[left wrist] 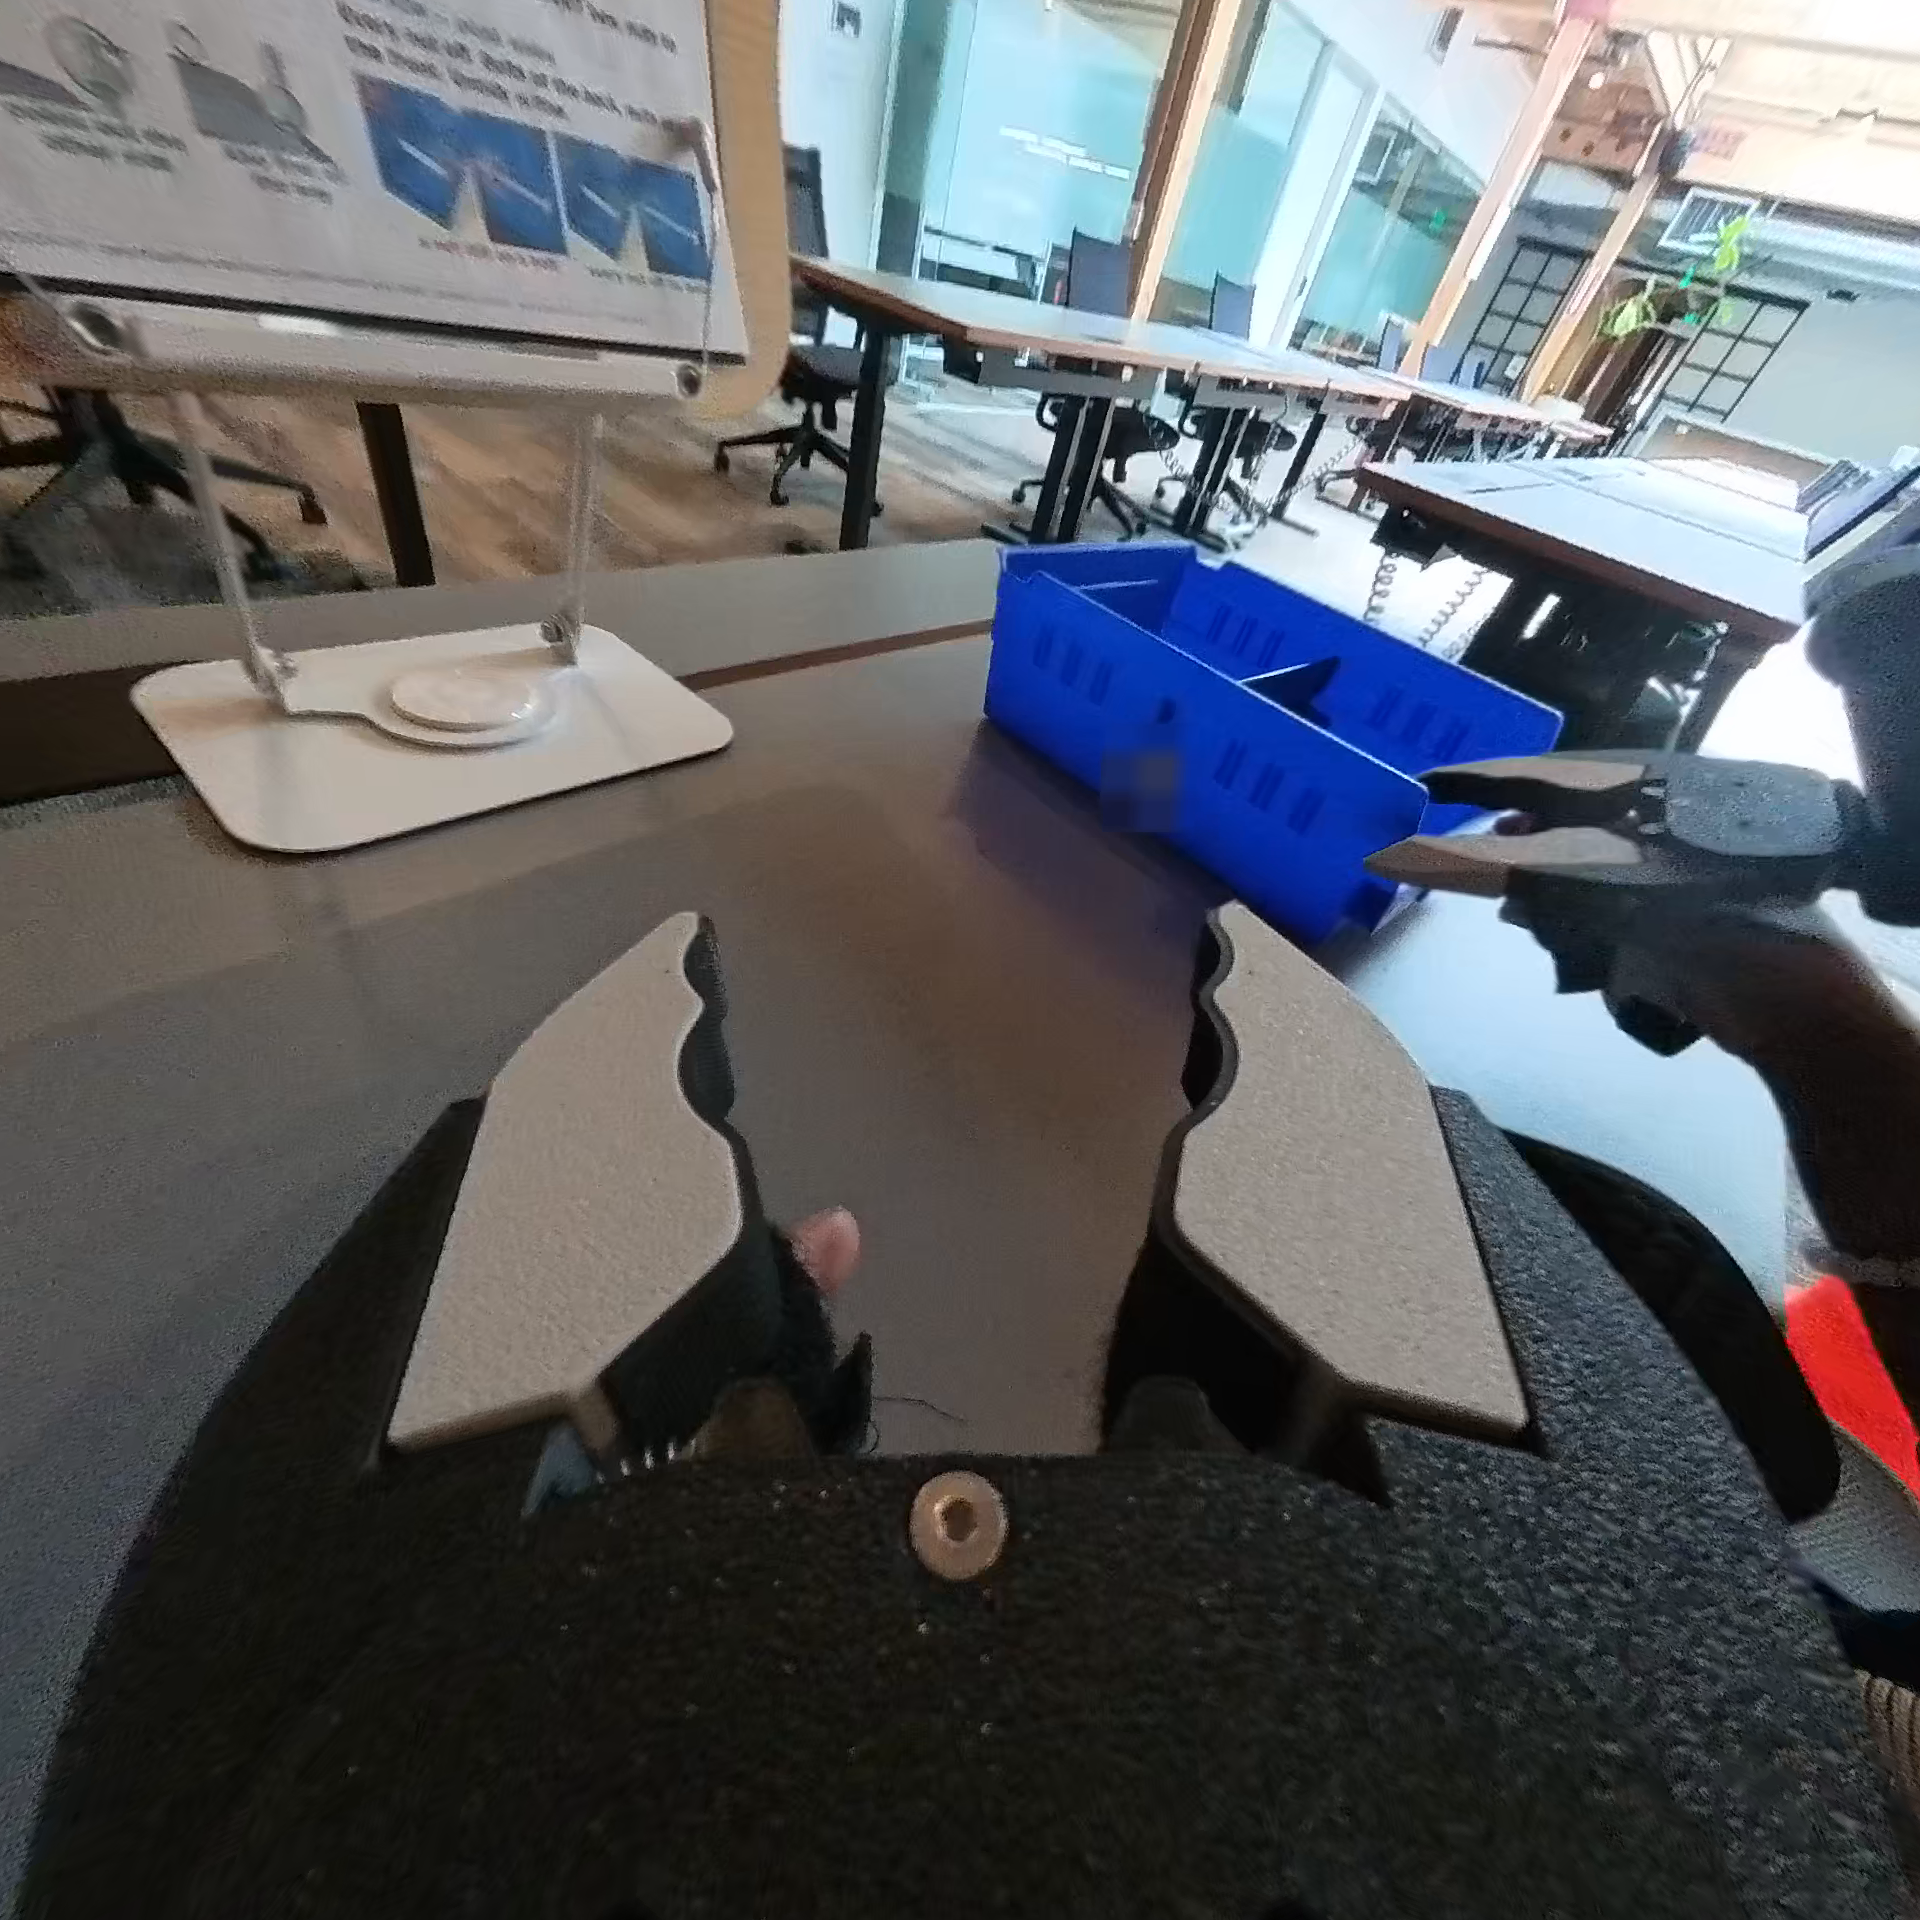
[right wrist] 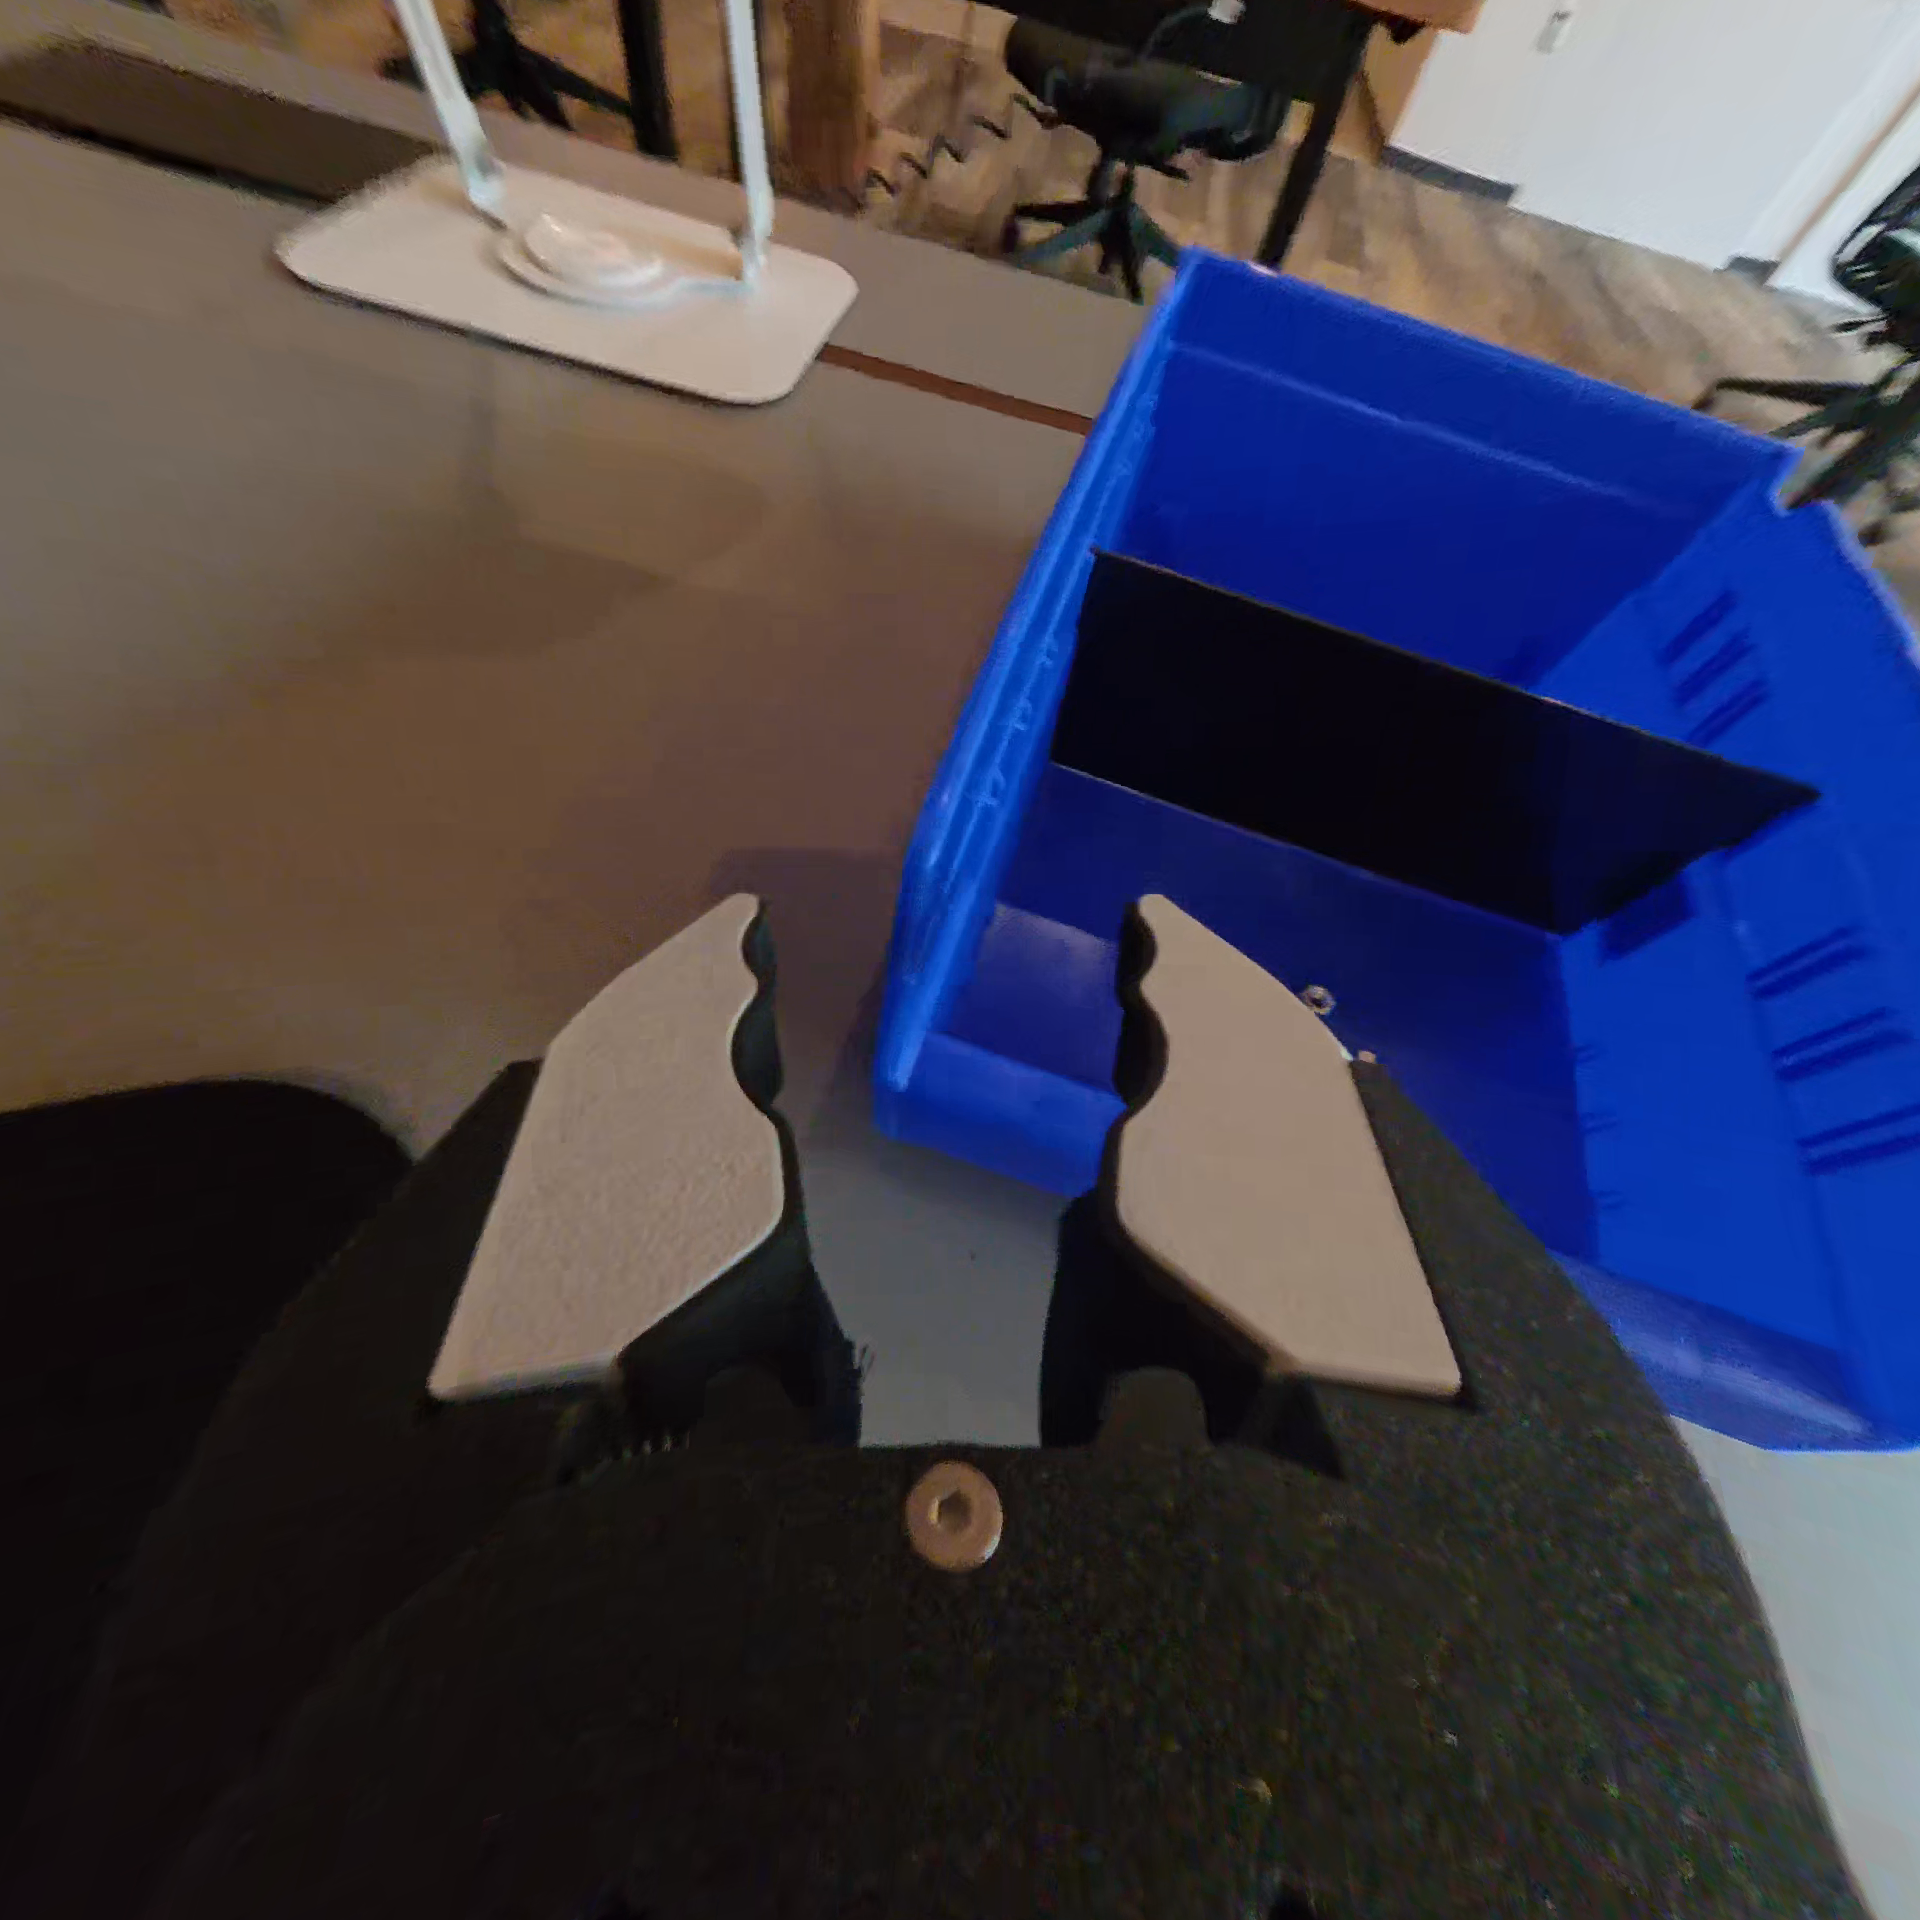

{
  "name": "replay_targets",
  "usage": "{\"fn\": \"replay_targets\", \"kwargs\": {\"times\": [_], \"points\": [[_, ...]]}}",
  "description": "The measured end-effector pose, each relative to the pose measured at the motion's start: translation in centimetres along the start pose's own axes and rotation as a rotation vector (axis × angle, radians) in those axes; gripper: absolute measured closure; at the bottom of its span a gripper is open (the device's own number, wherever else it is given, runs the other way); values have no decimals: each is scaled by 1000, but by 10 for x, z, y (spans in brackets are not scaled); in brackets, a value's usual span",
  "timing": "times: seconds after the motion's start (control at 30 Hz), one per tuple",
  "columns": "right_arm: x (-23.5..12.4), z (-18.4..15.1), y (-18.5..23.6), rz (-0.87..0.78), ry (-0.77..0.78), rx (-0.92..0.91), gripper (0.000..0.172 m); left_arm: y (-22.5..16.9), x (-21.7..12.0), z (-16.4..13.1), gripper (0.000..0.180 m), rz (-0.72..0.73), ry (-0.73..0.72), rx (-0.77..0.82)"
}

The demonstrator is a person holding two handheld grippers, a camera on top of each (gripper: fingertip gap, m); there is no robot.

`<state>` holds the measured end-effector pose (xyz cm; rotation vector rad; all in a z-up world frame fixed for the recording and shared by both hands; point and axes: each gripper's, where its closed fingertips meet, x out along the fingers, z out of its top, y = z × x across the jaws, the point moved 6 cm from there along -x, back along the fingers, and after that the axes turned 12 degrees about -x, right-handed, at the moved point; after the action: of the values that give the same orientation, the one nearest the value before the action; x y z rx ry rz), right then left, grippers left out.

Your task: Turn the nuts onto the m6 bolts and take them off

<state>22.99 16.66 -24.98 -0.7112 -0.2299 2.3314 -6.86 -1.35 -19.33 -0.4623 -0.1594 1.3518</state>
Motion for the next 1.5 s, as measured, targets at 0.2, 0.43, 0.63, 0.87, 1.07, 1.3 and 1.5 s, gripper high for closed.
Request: {"fn": "replay_targets", "kwargs": {"times": [0.2, 0.43, 0.63, 0.87, 1.07, 1.3, 1.5], "points": [[17, 1, 3, -75, 122, -181, 164, -17, 5, 5, 93, 111, 19, 80], [19, 0, 4, -139, 135, -191, 166, 29, -104, 7, 98, 591, -119, 238], [19, 3, 10, -130, 115, -181, 167, 91, -193, 1, 106, 997, -149, 247], [19, 10, 22, -103, 107, -171, 166, 140, -181, -17, 121, 1009, 47, 204], [23, 20, 36, -89, 99, -174, 166, 153, -170, -21, 170, 1009, 56, 204], [27, 31, 57, -53, 81, -165, 166, 148, -161, -22, 177, 982, 55, 214], [30, 47, 81, -8, 75, -211, 165, 123, -139, -28, 176, 961, 85, 243]]}}
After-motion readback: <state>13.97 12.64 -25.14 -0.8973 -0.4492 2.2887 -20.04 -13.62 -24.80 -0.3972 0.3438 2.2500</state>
